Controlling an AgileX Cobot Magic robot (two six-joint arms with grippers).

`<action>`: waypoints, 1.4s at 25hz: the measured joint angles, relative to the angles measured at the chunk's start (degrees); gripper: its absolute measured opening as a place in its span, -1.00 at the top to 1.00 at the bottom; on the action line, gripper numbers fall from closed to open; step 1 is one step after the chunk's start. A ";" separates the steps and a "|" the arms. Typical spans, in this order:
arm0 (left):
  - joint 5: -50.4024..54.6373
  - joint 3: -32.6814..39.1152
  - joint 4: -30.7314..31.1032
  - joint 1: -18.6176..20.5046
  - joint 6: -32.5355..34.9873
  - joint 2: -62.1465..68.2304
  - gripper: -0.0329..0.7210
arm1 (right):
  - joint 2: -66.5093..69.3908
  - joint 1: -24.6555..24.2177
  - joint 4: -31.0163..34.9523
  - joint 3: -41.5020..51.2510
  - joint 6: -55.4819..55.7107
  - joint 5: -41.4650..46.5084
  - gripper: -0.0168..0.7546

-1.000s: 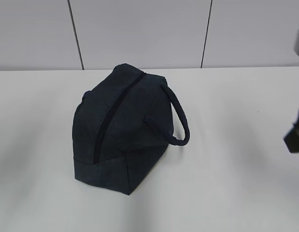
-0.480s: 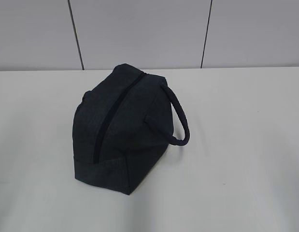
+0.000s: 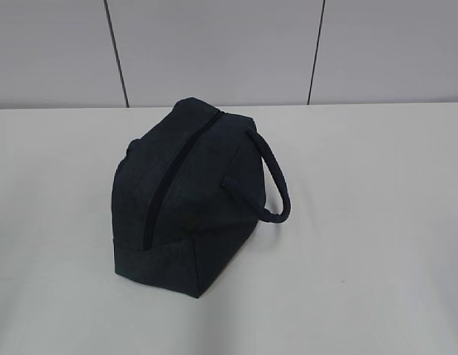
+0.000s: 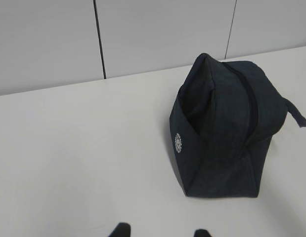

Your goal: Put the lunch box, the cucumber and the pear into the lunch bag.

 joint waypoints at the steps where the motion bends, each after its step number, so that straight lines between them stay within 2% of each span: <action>1: 0.00 0.00 0.00 0.00 0.00 -0.64 0.27 | -1.12 0.00 -0.15 0.00 0.00 0.00 -0.19; 10: -0.74 0.19 0.06 0.00 0.00 -9.27 0.27 | -4.30 0.00 -0.38 0.00 0.00 0.23 -0.19; 18: -1.00 0.19 0.06 0.00 0.00 -9.94 0.27 | -4.30 0.00 -0.26 0.00 0.04 0.29 -0.19; 24: 4.62 -0.27 0.13 0.00 0.00 -9.94 0.27 | -4.30 0.00 -0.18 0.00 0.04 0.29 -0.19; 27: 9.68 -0.25 2.46 0.00 0.00 -9.94 0.27 | -4.30 0.00 -0.18 0.00 0.04 0.29 -0.19; 35: 9.15 0.77 4.49 0.00 -0.41 -10.31 0.27 | -4.30 0.00 -0.18 0.00 0.13 0.29 -0.19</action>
